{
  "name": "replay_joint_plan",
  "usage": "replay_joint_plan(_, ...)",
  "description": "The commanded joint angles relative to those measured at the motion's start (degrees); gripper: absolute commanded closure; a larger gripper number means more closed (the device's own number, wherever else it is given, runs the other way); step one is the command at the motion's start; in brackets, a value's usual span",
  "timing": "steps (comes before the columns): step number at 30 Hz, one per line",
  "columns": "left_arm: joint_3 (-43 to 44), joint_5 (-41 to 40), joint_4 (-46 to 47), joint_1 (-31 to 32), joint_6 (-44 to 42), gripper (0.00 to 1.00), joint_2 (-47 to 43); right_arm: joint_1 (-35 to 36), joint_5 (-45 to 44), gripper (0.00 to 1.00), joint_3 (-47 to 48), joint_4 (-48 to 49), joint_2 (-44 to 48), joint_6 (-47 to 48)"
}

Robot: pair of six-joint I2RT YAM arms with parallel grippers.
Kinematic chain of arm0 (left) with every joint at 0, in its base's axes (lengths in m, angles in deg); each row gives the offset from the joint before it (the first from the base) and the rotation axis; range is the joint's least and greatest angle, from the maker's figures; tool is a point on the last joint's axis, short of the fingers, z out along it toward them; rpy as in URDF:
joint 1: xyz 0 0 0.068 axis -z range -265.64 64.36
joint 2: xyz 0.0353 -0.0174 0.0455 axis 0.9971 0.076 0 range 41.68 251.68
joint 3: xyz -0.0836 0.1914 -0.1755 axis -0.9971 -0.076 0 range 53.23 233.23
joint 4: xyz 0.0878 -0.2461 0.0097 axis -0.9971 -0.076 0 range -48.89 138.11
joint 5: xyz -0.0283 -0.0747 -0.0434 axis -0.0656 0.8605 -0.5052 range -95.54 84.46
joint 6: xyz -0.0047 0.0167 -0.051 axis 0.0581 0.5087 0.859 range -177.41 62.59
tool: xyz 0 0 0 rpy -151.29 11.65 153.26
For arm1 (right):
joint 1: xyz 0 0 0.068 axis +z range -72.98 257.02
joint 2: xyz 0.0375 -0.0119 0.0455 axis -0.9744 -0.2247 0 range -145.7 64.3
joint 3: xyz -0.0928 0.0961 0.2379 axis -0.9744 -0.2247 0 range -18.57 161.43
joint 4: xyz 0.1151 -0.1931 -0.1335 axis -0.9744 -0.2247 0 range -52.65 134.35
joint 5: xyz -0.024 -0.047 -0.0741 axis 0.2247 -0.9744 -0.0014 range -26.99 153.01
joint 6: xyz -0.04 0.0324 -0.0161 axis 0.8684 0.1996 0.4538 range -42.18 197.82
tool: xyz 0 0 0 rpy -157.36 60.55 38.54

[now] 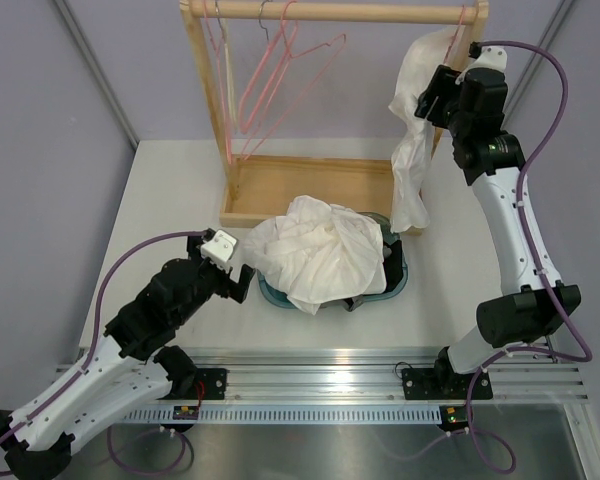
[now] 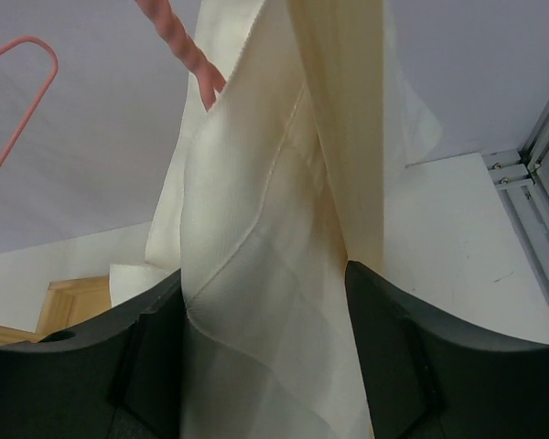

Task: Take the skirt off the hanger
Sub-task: Pick up the hanger from the clothesline.

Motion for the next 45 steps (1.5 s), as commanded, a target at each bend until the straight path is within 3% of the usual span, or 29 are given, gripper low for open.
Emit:
replay_joint_plan(1, 0.2, -0.7, 1.8, 0.0, -1.0, 0.01, -0.7, 0.3, 0.0, 0.30, -2.2, 2.3, 1.9, -4.0)
replay_joint_plan(3, 0.2, -0.8, 1.7, 0.0, -1.0, 0.01, -0.8, 0.3, 0.0, 0.33, -3.7, 3.2, 2.5, -4.8)
replay_joint_plan(7, 0.1, -0.9, 1.8, 0.0, -1.1, 0.01, -0.9, 0.0, 0.7, 0.55, -5.3, 4.9, 4.2, -4.4)
replay_joint_plan(8, 0.1, -0.8, 1.8, 0.1, -1.1, 0.01, -0.9, 0.0, 1.1, 0.66, -5.6, 5.4, 5.0, -3.9)
replay_joint_plan(12, 0.2, -0.6, 1.8, 0.1, -1.2, 0.01, -0.8, 0.0, 3.3, 0.91, -5.7, 6.6, 6.6, -2.2)
replay_joint_plan(14, 0.2, -0.6, 1.7, 0.0, -1.1, 0.01, -0.7, -0.1, 4.1, 0.99, -5.0, 6.5, 7.2, -1.2)
replay_joint_plan(22, 0.0, -0.5, 1.6, 0.0, -1.2, 0.01, -1.0, -1.0, 14.0, 1.00, -0.1, 4.9, 8.8, 3.6)
replay_joint_plan(33, -0.3, 1.8, 2.4, 0.0, -1.2, 0.01, -1.7, -1.8, 20.7, 1.00, 0.4, 7.2, 12.0, 8.2)
replay_joint_plan(39, -0.6, 8.5, 7.0, 0.1, 1.4, 0.01, -2.8, -2.4, 27.6, 1.00, -7.6, 5.3, 16.7, 14.0)
replay_joint_plan(45, 1.7, 18.6, 16.6, 0.1, 13.7, 0.01, 3.1, -4.3, 33.4, 1.00, -15.3, -3.1, 23.7, 21.2)
